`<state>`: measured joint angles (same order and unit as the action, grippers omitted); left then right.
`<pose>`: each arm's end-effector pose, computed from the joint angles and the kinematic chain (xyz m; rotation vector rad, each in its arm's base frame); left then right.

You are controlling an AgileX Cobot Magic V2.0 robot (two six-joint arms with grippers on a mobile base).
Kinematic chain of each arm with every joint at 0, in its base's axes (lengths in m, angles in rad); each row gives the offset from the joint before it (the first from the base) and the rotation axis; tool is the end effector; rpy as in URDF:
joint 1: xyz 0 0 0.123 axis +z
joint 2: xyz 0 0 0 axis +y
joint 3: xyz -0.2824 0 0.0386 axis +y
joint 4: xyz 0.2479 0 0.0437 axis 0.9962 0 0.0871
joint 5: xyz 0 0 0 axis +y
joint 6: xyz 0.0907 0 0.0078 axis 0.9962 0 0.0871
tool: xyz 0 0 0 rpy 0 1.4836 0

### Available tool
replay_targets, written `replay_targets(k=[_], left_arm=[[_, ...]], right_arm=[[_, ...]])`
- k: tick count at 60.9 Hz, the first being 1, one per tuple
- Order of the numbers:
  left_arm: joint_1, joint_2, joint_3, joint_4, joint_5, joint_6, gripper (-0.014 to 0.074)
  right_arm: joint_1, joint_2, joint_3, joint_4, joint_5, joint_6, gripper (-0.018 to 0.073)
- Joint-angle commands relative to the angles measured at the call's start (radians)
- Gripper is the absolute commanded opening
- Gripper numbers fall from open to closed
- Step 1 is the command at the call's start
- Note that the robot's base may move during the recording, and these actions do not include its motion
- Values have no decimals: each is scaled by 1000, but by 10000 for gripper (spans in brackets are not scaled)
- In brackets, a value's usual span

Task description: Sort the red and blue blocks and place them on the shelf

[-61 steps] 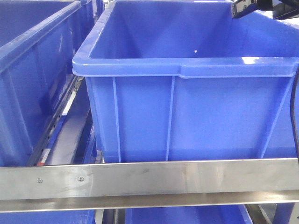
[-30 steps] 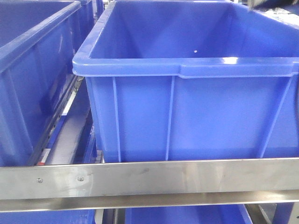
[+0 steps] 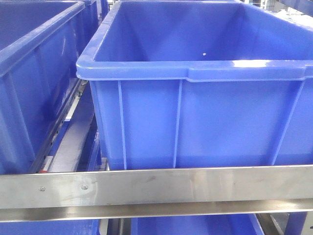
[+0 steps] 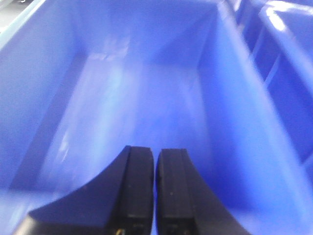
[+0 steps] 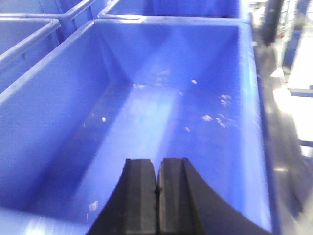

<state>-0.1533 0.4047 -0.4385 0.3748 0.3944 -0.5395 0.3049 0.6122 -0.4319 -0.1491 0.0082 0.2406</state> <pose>0.0901 -0.0009 0.2994 -0.1341 1.8134 -0.1156 0.1272 0.0399 0.3061 -0.1781 1.6712 0.2980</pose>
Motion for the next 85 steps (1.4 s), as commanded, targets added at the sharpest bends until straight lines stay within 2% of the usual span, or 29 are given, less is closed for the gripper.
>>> replay_targets(k=[1, 9, 68, 76, 85], left_arm=[[-2, -40, -2, 3, -61, -1, 141], [-2, -69, 19, 3, -61, -1, 141], [-2, -69, 22, 3, -58, -1, 141], [-2, -69, 22, 3, -58, -1, 141], [-2, -69, 22, 3, -58, -1, 141]], right_arm=[[-2, -74, 3, -9, -50, -5, 56], [-2, -136, 33, -9, -46, -5, 56], [-2, -167, 36, -9, -8, -5, 56], [-56, -240, 56, -55, -8, -16, 56], [-142, -366, 139, -50, -2, -15, 56]])
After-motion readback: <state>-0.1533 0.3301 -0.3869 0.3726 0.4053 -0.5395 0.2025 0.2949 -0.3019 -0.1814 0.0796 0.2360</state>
